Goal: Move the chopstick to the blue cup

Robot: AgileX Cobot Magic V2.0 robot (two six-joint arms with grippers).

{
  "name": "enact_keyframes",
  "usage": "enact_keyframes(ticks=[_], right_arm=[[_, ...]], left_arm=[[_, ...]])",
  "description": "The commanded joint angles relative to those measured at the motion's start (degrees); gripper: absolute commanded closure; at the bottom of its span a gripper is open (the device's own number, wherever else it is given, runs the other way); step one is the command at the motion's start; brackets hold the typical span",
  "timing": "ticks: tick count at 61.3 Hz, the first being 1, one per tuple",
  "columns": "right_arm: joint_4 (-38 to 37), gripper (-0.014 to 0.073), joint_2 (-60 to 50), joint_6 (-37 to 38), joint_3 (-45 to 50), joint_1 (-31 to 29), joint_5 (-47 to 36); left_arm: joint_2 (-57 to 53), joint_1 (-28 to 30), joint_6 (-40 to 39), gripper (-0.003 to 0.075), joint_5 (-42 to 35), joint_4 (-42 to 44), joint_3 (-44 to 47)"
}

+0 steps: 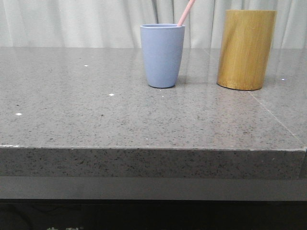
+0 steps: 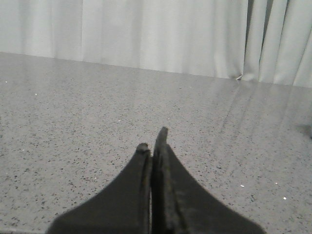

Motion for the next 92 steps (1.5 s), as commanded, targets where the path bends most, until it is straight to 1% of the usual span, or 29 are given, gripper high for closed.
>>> enact_keyframes(ticks=[1, 4, 10, 14, 39, 52, 92], right_arm=[[-1.1, 0.0661, -1.3, 1.2, -0.2, -0.5, -5.7], [-2.4, 0.0661, -1.3, 2.8, -0.2, -0.5, -6.1], [-5.4, 0.0661, -1.3, 10.1, -0.2, -0.5, -6.9], [-5.9, 0.0661, -1.3, 11.8, -0.2, -0.5, -6.9], [-5.9, 0.0661, -1.3, 11.7, -0.2, -1.0, -6.2], [-6.0, 0.0661, -1.3, 11.7, -0.2, -2.8, -6.1], [-6.0, 0.0661, -1.2, 11.7, -0.2, -2.8, -6.0]], left_arm=[[-1.4, -0.1, -0.5, 0.0739, -4.3, -0.1, 0.7], [-1.4, -0.1, -0.5, 0.0739, -4.3, -0.1, 0.7], [-1.4, -0.1, -0.5, 0.0739, -4.3, -0.1, 0.7], [-1.4, -0.1, -0.5, 0.0739, -4.3, -0.1, 0.7], [-1.4, -0.1, -0.5, 0.0739, -4.3, -0.1, 0.7], [-1.4, -0.1, -0.5, 0.0739, -4.3, -0.1, 0.7], [-1.4, -0.1, -0.5, 0.0739, -4.3, -0.1, 0.7]])
